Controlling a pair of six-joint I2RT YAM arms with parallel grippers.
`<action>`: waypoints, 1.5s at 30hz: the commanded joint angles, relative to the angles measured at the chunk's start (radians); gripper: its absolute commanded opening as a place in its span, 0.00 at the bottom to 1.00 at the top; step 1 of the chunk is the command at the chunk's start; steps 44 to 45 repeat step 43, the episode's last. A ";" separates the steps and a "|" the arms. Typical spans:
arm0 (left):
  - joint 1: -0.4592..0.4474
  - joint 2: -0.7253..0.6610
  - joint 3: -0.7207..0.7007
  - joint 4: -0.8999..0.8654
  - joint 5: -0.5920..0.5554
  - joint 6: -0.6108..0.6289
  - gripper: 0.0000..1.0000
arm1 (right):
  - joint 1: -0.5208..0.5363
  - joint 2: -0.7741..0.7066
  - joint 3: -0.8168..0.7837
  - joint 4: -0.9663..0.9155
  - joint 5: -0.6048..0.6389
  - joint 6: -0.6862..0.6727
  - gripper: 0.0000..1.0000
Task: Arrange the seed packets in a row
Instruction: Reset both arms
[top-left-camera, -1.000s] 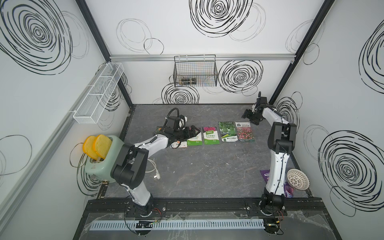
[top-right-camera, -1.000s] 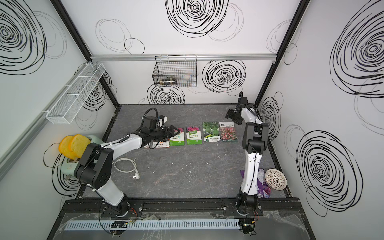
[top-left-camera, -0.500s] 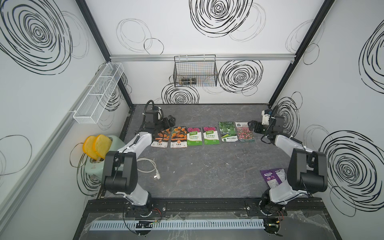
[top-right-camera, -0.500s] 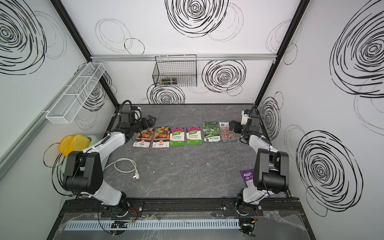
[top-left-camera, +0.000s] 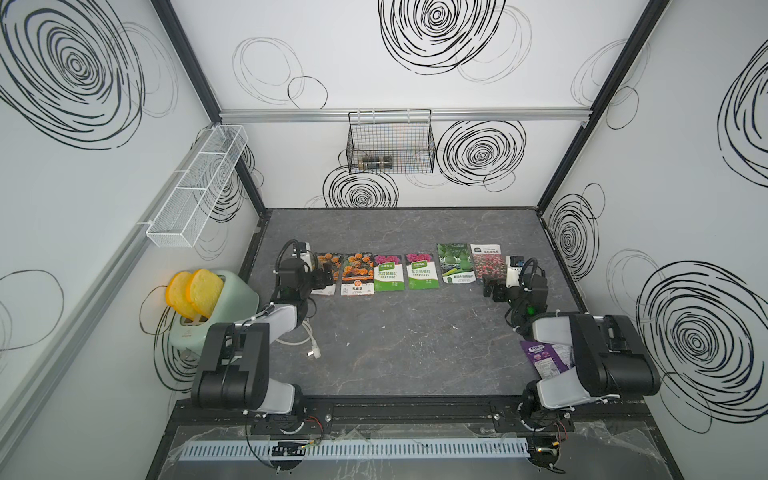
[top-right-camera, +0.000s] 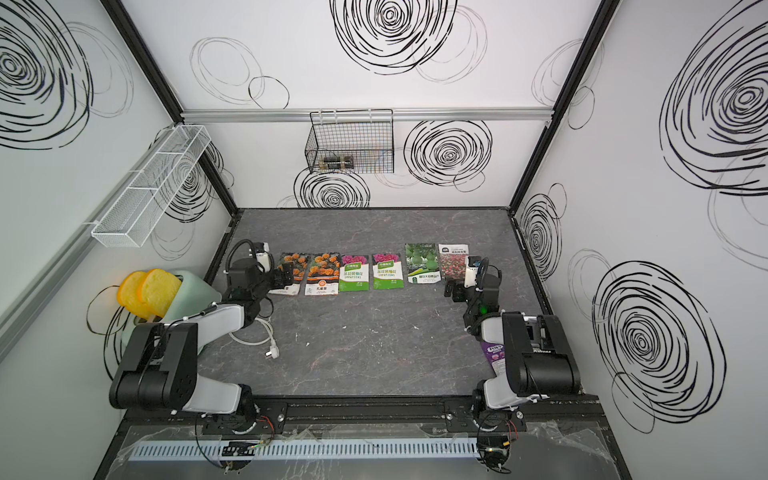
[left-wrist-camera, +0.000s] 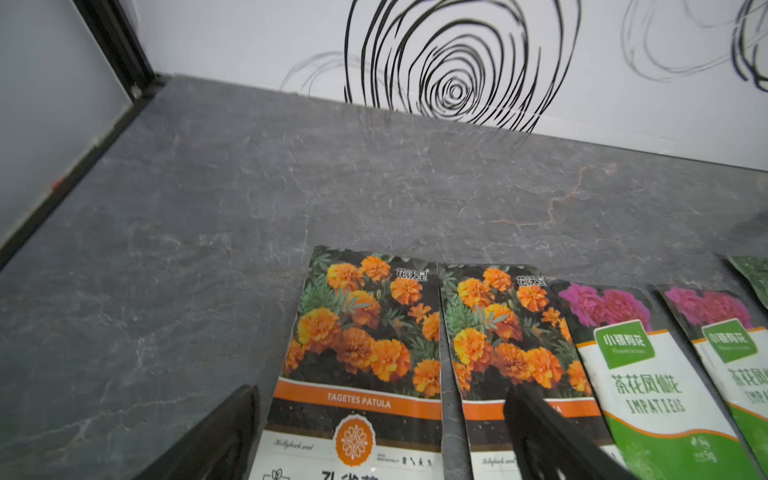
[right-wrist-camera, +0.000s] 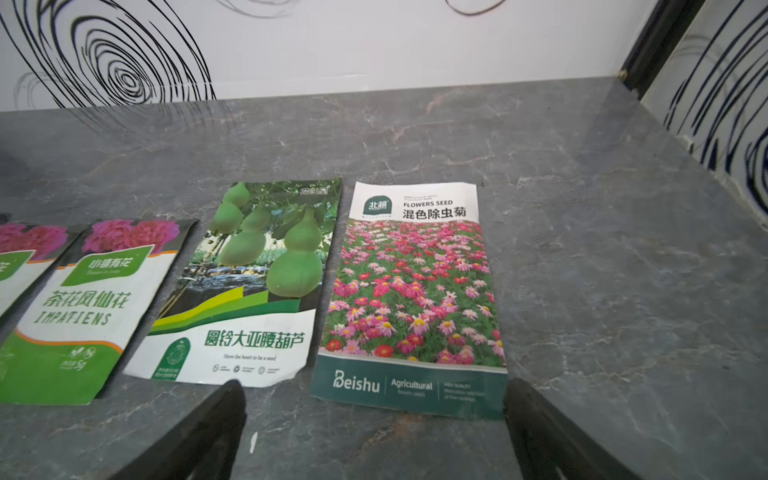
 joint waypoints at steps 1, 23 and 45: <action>0.006 -0.026 -0.085 0.268 -0.015 0.083 0.96 | 0.008 0.012 -0.118 0.367 0.080 -0.044 0.98; -0.086 0.022 -0.269 0.654 -0.188 0.106 0.96 | 0.000 -0.002 -0.055 0.212 0.096 -0.005 0.98; -0.089 0.012 -0.283 0.673 -0.191 0.108 0.96 | -0.006 -0.003 -0.053 0.210 0.081 -0.003 0.98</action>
